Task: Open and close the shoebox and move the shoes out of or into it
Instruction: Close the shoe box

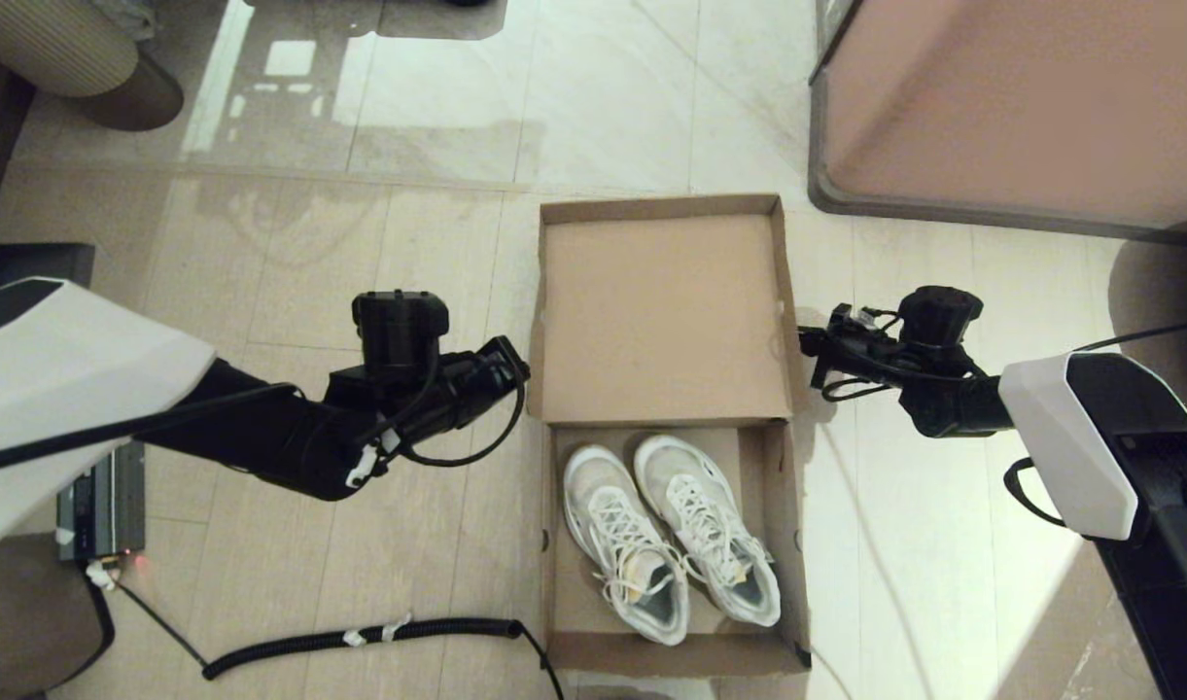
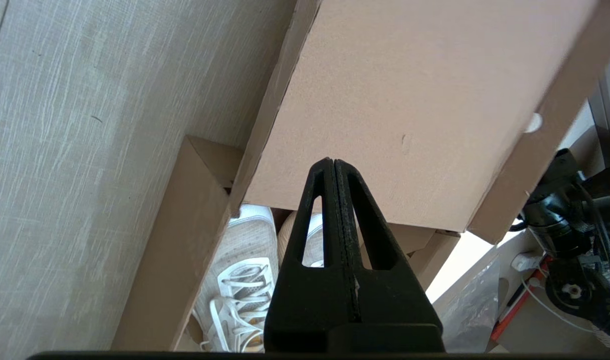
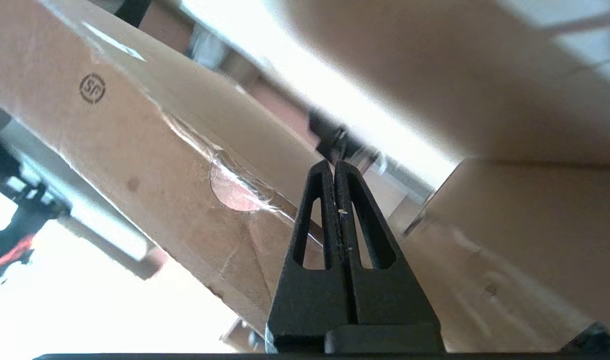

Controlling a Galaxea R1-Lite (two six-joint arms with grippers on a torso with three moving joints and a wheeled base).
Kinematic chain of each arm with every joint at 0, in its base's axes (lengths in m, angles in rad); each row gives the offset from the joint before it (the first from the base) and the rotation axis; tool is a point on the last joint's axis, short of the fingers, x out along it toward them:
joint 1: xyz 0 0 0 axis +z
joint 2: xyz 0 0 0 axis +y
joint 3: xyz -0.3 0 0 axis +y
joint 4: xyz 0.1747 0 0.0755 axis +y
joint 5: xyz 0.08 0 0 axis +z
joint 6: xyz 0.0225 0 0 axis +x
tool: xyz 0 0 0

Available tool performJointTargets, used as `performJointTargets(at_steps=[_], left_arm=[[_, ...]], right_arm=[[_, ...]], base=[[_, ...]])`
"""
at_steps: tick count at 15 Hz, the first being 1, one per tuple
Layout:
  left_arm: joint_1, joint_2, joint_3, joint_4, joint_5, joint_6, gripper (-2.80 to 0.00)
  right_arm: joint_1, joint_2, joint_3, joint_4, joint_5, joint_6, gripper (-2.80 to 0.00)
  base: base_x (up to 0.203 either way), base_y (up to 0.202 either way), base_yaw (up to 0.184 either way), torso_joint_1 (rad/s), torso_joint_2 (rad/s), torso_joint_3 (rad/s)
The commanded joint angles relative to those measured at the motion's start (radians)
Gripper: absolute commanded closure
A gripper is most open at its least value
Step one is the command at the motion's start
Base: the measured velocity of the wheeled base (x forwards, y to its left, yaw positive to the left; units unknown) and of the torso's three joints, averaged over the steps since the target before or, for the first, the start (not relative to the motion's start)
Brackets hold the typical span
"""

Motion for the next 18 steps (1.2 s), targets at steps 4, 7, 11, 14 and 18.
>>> performJointTargets(at_steps=[4,7,11,14,18], left_arm=[[-0.002,0.005,0.001,-0.003,0.000,-0.004,0.00],[-0.009,0.005,0.001,-0.003,0.000,-0.002,0.00],[-0.018,0.003,0.001,-0.004,0.000,-0.002,0.00],[-0.025,0.002,0.000,-0.007,0.001,-0.003,0.00],[-0.029,-0.001,-0.003,-0.009,0.001,-0.002,0.00]], right_arm=[[0.014,0.006,-0.002,-0.051,0.076,0.023,0.00],[0.014,-0.002,0.000,-0.091,0.105,0.049,0.00],[0.014,-0.024,0.000,-0.118,0.145,0.060,0.00],[0.016,-0.047,0.000,-0.150,0.186,0.089,0.00],[0.026,-0.067,0.000,-0.194,0.240,0.134,0.00]], base=[[0.000,0.000,0.000,0.000,0.00,0.000],[0.000,0.000,0.000,0.000,0.00,0.000],[0.000,0.000,0.000,0.000,0.00,0.000],[0.000,0.000,0.000,0.000,0.00,0.000],[0.000,0.000,0.000,0.000,0.00,0.000]])
